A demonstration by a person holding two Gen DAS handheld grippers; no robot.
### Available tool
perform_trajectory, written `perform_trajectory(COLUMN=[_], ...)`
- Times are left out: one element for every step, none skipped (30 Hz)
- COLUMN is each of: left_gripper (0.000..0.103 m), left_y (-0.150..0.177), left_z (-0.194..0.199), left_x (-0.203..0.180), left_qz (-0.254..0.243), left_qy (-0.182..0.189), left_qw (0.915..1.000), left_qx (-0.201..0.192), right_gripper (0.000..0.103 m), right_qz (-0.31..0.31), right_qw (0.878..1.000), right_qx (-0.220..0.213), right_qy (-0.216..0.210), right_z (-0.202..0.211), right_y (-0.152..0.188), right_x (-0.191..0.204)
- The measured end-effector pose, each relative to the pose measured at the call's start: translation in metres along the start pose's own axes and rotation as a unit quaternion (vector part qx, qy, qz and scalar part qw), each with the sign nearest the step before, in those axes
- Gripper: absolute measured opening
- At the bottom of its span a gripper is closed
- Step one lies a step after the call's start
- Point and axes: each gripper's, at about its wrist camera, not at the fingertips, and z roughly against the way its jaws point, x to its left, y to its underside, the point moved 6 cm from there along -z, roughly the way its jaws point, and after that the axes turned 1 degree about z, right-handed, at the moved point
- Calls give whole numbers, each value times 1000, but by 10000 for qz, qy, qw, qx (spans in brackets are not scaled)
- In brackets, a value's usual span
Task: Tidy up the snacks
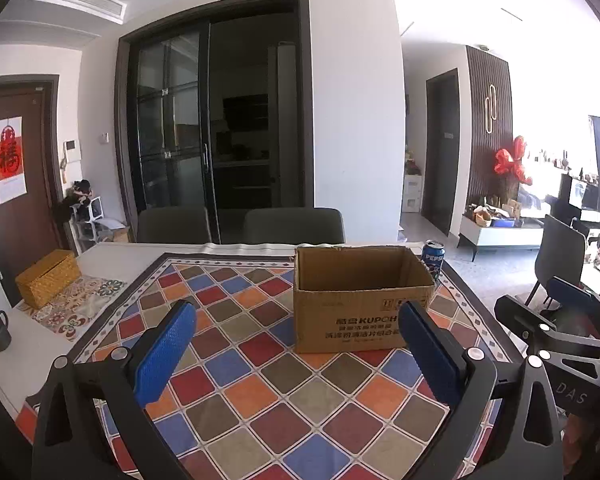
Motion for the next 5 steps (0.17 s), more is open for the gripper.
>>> perform_trajectory(left_gripper=[103, 103, 103, 103, 103], left_y=[0, 1, 1, 1, 1], left_z=[0, 0, 0, 0, 0], left_x=[0, 0, 0, 0, 0], left_qz=[-1, 3, 8, 7, 7], left_qy=[4, -2, -9, -15, -13], left_qw=[10000, 10000, 10000, 10000, 10000], left_qx=[5, 7, 9, 16, 18], right_gripper=[85, 85, 85, 85, 85], right_qz=[4, 7, 5, 1, -4], right_qw=[10000, 10000, 10000, 10000, 10000], right_qx=[-2, -2, -1, 9, 22], right_qy=[11, 10, 3, -6, -22], right_z=[0, 1, 1, 0, 0], right_y=[0, 1, 1, 1, 2], right_x=[0, 1, 1, 1, 1])
